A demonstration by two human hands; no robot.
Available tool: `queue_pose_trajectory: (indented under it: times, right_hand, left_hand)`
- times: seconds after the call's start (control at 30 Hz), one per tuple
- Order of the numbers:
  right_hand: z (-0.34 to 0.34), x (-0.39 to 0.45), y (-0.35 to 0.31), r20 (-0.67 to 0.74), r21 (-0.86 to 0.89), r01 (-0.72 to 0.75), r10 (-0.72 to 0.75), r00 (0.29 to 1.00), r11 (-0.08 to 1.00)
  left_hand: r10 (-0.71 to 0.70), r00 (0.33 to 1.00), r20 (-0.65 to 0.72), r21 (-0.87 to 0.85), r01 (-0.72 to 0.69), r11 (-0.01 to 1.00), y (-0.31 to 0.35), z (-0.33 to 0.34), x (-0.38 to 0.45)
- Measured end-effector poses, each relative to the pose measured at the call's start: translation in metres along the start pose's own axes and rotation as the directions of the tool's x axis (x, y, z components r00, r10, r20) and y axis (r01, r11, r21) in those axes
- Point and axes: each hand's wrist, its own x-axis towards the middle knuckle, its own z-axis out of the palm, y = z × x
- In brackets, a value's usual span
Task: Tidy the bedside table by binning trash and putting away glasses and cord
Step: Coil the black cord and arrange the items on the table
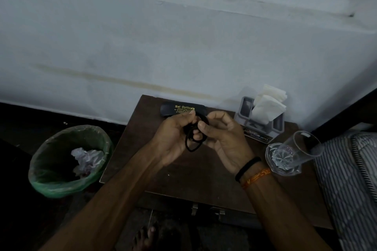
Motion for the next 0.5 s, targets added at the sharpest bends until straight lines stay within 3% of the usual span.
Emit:
queue_pose_trajectory:
  times: [0.1,0.27,0.37,0.5]
  right_hand:
    - [-0.004,0.004,-0.004,0.021,0.038,-0.145,0.144,0.989,0.989]
    - [-0.010,0.004,-0.003,0.022,-0.120,-0.134,0.138,0.990,0.984]
    - [-0.011,0.008,0.000,-0.044,-0.169,-0.068,0.062,0.997,0.983]
    - [-0.011,0.011,0.004,-0.141,-0.322,0.094,-0.146,0.979,0.942]
  left_hand:
    - [-0.007,0.998,0.062,0.091,0.001,0.996,0.002,-0.001,-0.002]
    - [0.026,0.998,0.061,0.221,-0.039,0.975,-0.003,-0.003,0.001]
    - [0.026,1.000,0.016,0.260,-0.029,0.965,-0.006,-0.005,0.002]
    - [0.014,0.998,-0.057,0.349,0.007,0.937,-0.010,-0.008,0.001]
